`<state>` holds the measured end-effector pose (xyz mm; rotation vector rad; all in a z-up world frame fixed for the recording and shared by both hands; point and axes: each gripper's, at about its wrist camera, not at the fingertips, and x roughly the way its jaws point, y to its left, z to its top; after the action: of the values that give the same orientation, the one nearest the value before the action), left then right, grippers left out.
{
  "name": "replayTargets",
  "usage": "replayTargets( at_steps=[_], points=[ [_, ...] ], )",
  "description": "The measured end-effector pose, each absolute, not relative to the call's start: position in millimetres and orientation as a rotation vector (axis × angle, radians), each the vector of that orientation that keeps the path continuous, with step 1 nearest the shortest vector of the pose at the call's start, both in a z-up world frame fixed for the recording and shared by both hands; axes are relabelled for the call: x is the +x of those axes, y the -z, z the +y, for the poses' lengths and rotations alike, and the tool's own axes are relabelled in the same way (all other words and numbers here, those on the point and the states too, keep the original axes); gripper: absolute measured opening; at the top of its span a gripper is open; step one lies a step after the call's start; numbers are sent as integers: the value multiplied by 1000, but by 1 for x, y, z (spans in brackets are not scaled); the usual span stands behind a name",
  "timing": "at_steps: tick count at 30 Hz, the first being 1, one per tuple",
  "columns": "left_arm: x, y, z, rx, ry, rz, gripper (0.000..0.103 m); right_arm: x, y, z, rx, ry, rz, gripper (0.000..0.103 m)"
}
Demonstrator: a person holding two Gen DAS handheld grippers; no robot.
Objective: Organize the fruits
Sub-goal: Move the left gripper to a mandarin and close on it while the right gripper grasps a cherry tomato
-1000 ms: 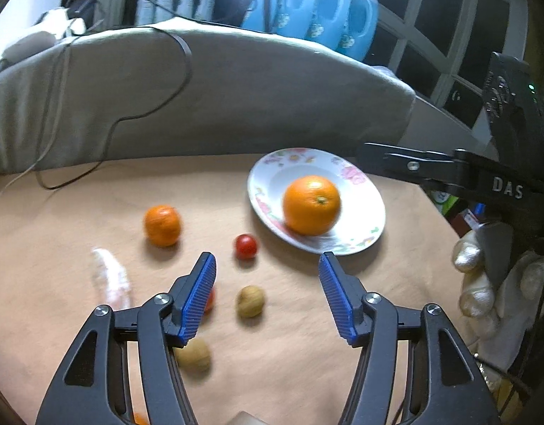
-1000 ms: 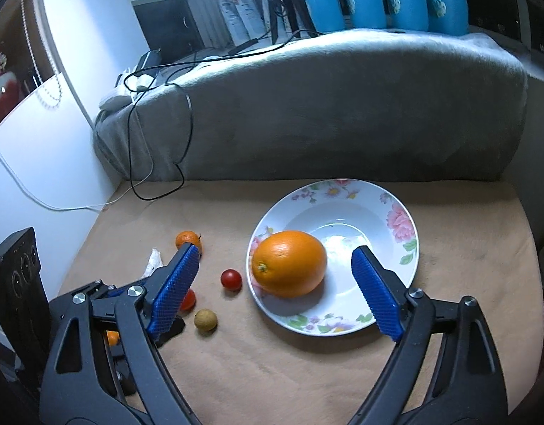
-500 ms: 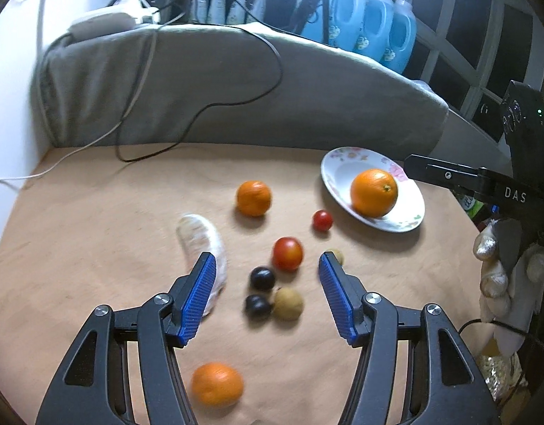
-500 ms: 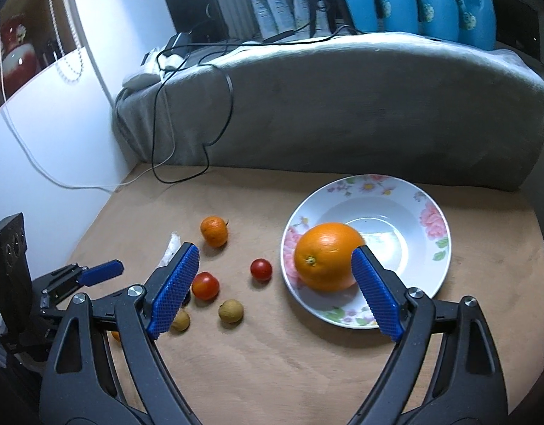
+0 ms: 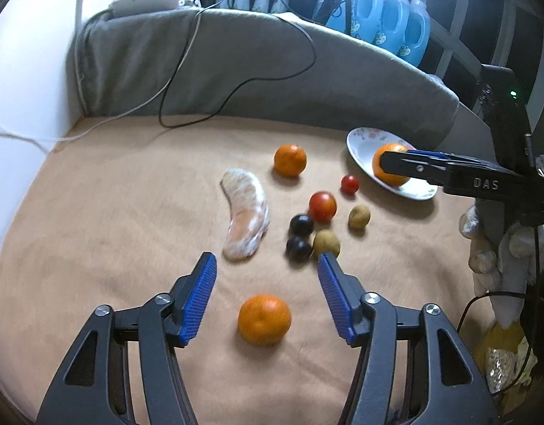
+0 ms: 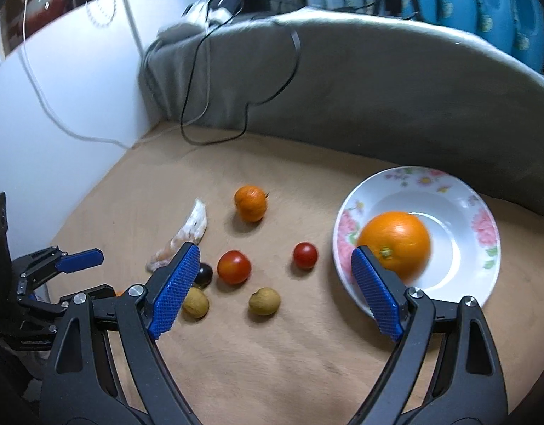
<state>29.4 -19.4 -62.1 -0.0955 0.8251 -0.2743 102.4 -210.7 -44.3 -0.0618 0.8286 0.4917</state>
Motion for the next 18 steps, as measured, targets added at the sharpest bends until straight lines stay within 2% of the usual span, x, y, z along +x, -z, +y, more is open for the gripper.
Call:
replayTargets(
  at_steps=[3,5,11,18],
  points=[
    [24,69,-18,-96,274,839,50,104,54,-199,-90,-515,854,84],
    [21,74,-16,-102,276,852,47,106,61,-191,-105,-533,878,75],
    [17,87,-15,-124,277,878,44,113,80,-175,-130,-561,940,57],
    [17,96,-15,-128,281,885,42,119,91,-167,-143,-562,979,52]
  ],
)
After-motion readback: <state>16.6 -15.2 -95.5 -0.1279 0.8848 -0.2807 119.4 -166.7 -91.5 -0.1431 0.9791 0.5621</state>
